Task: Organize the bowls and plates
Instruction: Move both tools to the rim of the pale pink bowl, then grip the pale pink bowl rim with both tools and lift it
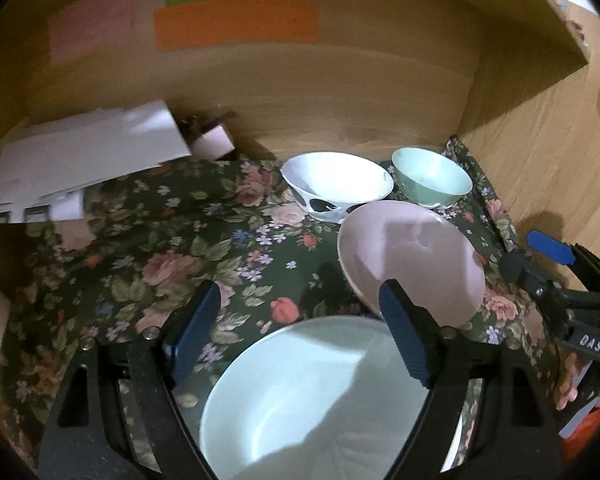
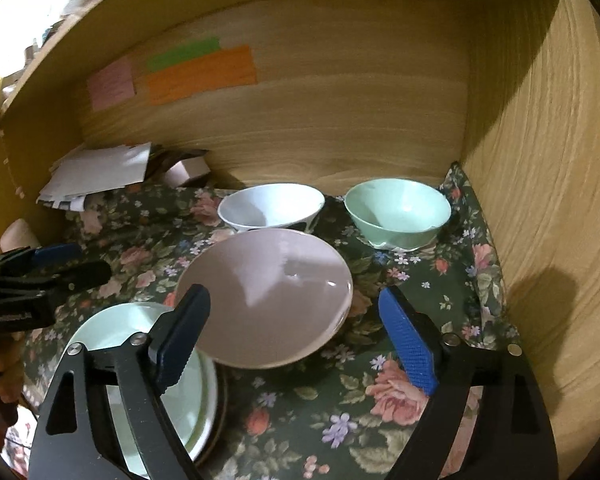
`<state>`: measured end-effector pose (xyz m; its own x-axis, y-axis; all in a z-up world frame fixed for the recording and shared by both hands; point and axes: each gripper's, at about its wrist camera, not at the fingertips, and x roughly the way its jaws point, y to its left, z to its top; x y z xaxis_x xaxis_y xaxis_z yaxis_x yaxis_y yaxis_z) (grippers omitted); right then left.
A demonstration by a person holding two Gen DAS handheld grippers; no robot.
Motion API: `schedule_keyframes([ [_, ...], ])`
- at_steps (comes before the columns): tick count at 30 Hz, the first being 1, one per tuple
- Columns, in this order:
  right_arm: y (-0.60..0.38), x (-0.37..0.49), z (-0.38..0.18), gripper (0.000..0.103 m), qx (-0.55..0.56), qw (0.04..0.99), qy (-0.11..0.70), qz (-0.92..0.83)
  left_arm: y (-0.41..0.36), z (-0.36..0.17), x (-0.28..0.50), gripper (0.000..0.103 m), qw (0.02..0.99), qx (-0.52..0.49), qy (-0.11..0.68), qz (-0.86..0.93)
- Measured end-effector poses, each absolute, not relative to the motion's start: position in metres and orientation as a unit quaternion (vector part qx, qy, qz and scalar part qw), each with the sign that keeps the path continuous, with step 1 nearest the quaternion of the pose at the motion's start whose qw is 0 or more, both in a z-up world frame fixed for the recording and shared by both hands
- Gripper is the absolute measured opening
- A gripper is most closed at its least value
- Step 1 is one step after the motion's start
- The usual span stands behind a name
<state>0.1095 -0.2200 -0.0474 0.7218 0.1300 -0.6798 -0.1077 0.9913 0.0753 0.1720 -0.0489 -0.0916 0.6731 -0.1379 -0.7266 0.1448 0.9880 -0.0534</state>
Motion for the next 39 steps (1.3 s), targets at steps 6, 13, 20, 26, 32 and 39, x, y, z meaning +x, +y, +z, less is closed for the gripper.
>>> schedule_keyframes([
  [6, -0.232, 0.129, -0.063, 0.085, 0.029, 0.921, 0.383, 0.062, -0.064, -0.115, 0.208, 0.082, 0.901, 0.018, 0.428, -0.069],
  [13, -0.243, 0.148, -0.082, 0.085, 0.043, 0.912, 0.403, 0.065, -0.075, -0.135, 0.234, 0.08, 0.886, 0.012, 0.456, -0.08],
  [20, -0.249, 0.159, -0.097, 0.065, 0.06, 0.9, 0.424, 0.081, -0.086, -0.148, 0.247, 0.054, 0.871, 0.015, 0.482, -0.091],
  [26, -0.254, 0.166, -0.109, 0.04, 0.083, 0.886, 0.447, 0.095, -0.098, -0.156, 0.252, 0.036, 0.859, 0.022, 0.501, -0.108],
  [32, -0.252, 0.17, -0.12, 0.022, 0.088, 0.872, 0.468, 0.109, -0.105, -0.163, 0.253, 0.021, 0.849, 0.026, 0.513, -0.124],
  [39, -0.251, 0.17, -0.119, 0.022, 0.086, 0.874, 0.467, 0.106, -0.107, -0.166, 0.253, 0.018, 0.845, 0.033, 0.518, -0.127],
])
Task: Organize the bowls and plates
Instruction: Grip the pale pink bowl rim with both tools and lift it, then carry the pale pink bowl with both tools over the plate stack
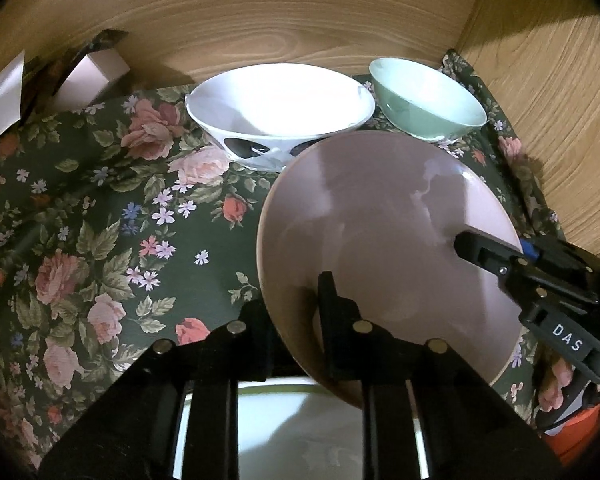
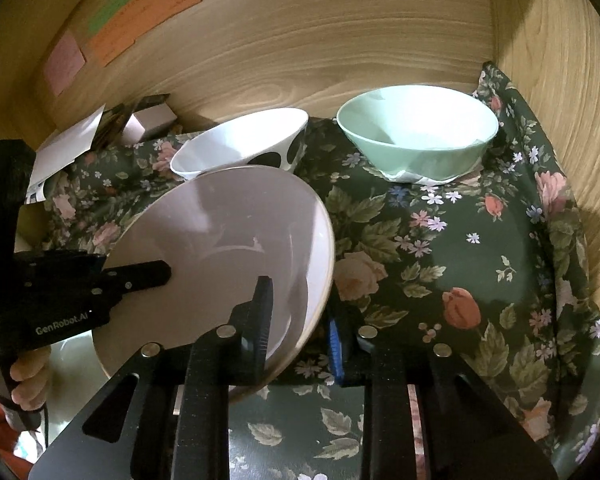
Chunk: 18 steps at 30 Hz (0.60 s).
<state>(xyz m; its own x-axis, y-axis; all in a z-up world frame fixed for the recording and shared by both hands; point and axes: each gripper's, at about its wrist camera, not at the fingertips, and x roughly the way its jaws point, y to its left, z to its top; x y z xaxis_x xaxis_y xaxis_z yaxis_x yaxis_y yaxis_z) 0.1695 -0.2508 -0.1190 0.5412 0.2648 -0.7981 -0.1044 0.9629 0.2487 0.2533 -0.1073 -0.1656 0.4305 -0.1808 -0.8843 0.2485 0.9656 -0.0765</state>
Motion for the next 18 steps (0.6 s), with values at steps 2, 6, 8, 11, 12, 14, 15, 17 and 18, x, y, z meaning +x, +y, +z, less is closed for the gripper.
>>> schedule_keyframes([
  [2, -0.251, 0.169, -0.118, 0.021, 0.088, 0.874, 0.467, 0.105, -0.108, -0.165, 0.252, 0.018, 0.845, 0.031, 0.518, -0.127],
  [6, -0.252, 0.166, -0.111, 0.021, 0.091, 0.878, 0.46, 0.101, -0.107, -0.158, 0.247, 0.018, 0.849, 0.024, 0.512, -0.132],
  [8, -0.252, 0.164, -0.106, 0.021, 0.092, 0.881, 0.453, 0.098, -0.106, -0.152, 0.243, 0.018, 0.852, 0.02, 0.506, -0.133],
  [11, -0.25, 0.158, -0.095, 0.021, 0.091, 0.887, 0.442, 0.097, -0.101, -0.141, 0.236, 0.018, 0.856, 0.008, 0.498, -0.137],
  [12, -0.249, 0.157, -0.092, 0.021, 0.09, 0.889, 0.438, 0.099, -0.099, -0.137, 0.233, 0.018, 0.859, 0.006, 0.493, -0.138],
  [14, -0.246, 0.152, -0.083, 0.021, 0.084, 0.893, 0.429, 0.101, -0.097, -0.13, 0.227, 0.018, 0.864, 0.005, 0.485, -0.139],
  [15, -0.244, 0.15, -0.08, 0.021, 0.08, 0.895, 0.426, 0.102, -0.095, -0.126, 0.223, 0.018, 0.867, 0.005, 0.479, -0.138],
  [17, -0.239, 0.145, -0.072, 0.021, 0.074, 0.899, 0.419, 0.105, -0.09, -0.119, 0.216, 0.018, 0.871, 0.001, 0.471, -0.138],
  [18, -0.237, 0.143, -0.068, 0.021, 0.073, 0.901, 0.415, 0.107, -0.087, -0.116, 0.212, 0.018, 0.873, 0.0, 0.468, -0.137],
])
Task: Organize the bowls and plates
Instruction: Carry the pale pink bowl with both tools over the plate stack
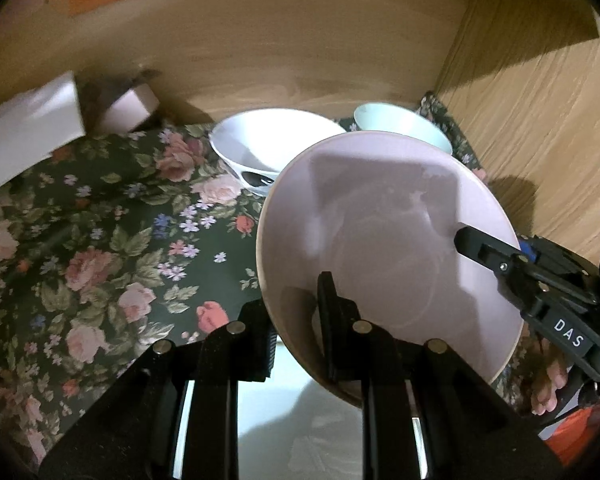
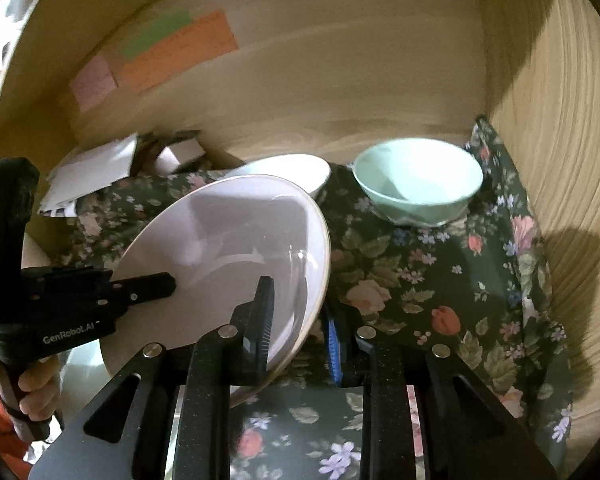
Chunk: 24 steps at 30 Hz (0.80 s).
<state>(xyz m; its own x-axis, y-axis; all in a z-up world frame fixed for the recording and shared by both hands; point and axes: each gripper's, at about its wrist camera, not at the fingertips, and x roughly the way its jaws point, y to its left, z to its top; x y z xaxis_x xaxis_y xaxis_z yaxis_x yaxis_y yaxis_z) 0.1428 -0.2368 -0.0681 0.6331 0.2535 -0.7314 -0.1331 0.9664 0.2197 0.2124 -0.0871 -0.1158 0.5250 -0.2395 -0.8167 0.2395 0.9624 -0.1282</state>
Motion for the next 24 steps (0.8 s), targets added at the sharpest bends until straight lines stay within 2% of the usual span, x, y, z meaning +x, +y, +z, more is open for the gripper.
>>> schedule_keyframes([
  [13, -0.188, 0.128, -0.049, 0.021, 0.057, 0.906, 0.394, 0.144, -0.038, -0.095, 0.166, 0.018, 0.892, -0.013, 0.439, -0.103],
  [24, -0.132, 0.127, -0.053, 0.021, 0.046, 0.893, 0.402, 0.198, 0.024, -0.093, 0.138, 0.018, 0.899, -0.034, 0.434, -0.048],
])
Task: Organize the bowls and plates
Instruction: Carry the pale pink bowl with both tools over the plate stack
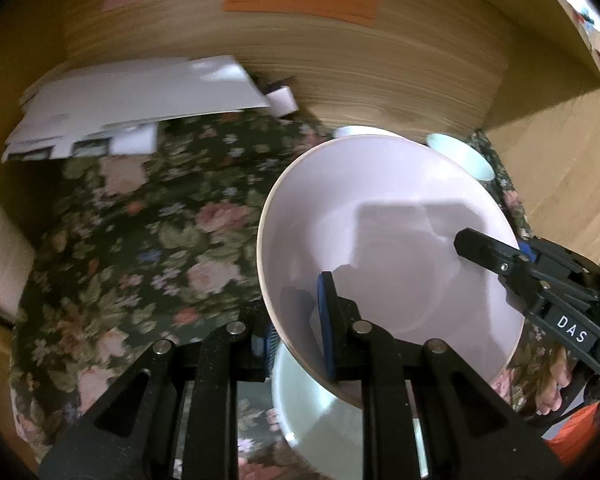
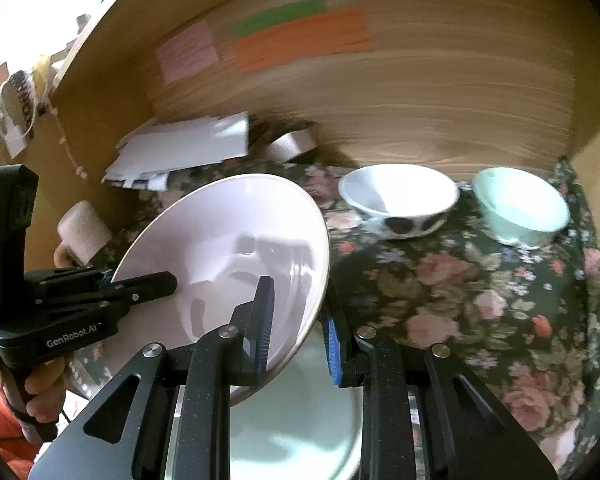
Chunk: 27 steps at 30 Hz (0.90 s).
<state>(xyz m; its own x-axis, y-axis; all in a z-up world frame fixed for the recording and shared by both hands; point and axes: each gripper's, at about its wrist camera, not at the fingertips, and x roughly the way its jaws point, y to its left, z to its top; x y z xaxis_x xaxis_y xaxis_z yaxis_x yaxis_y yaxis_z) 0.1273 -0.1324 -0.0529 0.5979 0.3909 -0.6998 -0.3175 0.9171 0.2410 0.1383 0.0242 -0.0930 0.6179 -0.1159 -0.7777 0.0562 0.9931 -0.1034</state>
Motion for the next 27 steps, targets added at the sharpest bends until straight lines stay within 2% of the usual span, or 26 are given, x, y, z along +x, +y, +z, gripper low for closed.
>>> schedule_keyframes([
  [27, -0.011, 0.119, -0.071, 0.021, -0.002, 0.859, 0.433, 0.272, 0.138, -0.105, 0.082, 0.018, 0.901, -0.079, 0.426, 0.02],
])
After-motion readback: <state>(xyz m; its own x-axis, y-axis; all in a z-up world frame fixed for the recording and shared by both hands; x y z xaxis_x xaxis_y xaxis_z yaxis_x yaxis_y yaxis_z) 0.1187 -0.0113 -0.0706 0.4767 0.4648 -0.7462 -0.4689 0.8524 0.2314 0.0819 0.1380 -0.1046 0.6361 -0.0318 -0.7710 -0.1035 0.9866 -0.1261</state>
